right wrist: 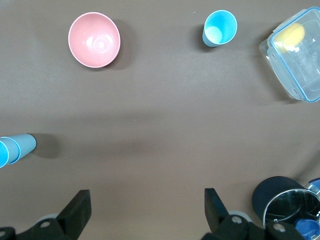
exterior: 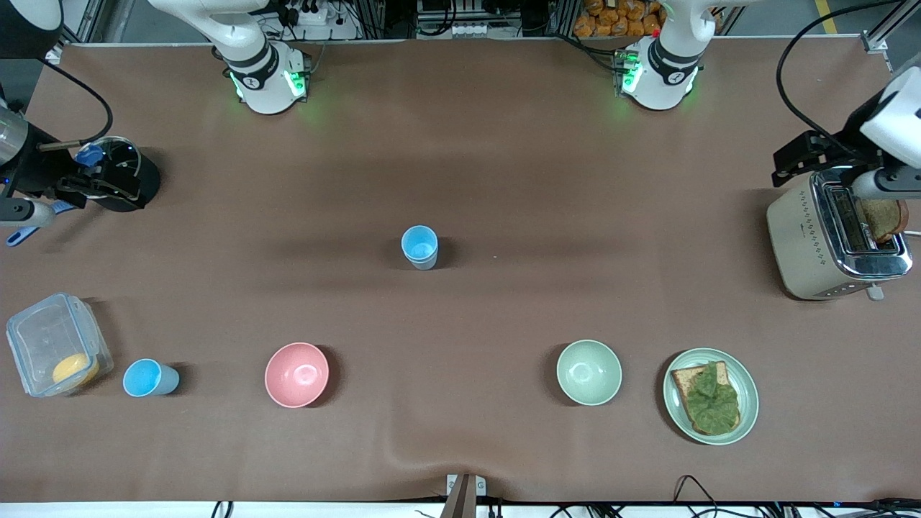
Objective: Stack blue cups with both arms
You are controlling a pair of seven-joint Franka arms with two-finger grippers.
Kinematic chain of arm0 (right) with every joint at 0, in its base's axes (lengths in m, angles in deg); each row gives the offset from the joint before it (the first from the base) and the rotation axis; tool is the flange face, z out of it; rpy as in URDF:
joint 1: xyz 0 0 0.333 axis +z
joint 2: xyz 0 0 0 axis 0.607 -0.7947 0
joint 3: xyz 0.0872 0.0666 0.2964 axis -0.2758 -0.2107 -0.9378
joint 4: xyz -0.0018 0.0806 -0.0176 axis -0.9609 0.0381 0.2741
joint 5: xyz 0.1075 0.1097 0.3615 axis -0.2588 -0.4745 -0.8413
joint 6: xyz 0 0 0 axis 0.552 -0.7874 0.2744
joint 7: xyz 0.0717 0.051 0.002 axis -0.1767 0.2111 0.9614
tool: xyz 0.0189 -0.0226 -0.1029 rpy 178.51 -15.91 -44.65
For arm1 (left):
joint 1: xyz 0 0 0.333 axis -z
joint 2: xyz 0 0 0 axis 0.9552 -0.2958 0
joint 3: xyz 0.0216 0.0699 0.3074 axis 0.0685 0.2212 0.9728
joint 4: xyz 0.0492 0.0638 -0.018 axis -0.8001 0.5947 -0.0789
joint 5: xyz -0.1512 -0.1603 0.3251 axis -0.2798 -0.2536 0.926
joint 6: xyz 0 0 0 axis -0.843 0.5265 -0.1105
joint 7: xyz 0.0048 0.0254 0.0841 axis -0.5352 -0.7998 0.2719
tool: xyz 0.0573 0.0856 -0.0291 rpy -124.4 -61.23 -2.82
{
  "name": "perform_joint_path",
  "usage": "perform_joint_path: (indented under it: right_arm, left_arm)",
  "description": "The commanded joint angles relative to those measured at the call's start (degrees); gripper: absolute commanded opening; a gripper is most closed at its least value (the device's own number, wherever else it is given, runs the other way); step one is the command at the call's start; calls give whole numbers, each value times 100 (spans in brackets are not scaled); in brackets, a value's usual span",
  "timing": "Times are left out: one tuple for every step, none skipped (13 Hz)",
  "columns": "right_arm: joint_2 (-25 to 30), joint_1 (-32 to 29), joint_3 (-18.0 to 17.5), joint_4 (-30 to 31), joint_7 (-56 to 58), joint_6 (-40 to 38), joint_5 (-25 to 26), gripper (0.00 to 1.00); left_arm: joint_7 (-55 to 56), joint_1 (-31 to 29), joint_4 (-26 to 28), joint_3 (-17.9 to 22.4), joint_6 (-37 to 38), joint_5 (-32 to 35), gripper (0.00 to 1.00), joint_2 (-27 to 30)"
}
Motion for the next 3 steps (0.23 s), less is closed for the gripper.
perform_joint_path:
  right_arm:
    - [94, 3, -24, 14, -34, -48, 91, 100]
    - [86, 12, -24, 23, -34, -57, 91, 100]
    - [94, 12, -24, 23, -34, -57, 91, 100]
  left_arm:
    - [-101, -27, -39, 54, 113, -142, 100, 46]
    - [-101, -45, -39, 54, 113, -150, 100, 54]
    - [-57, -62, -39, 54, 113, -150, 100, 55]
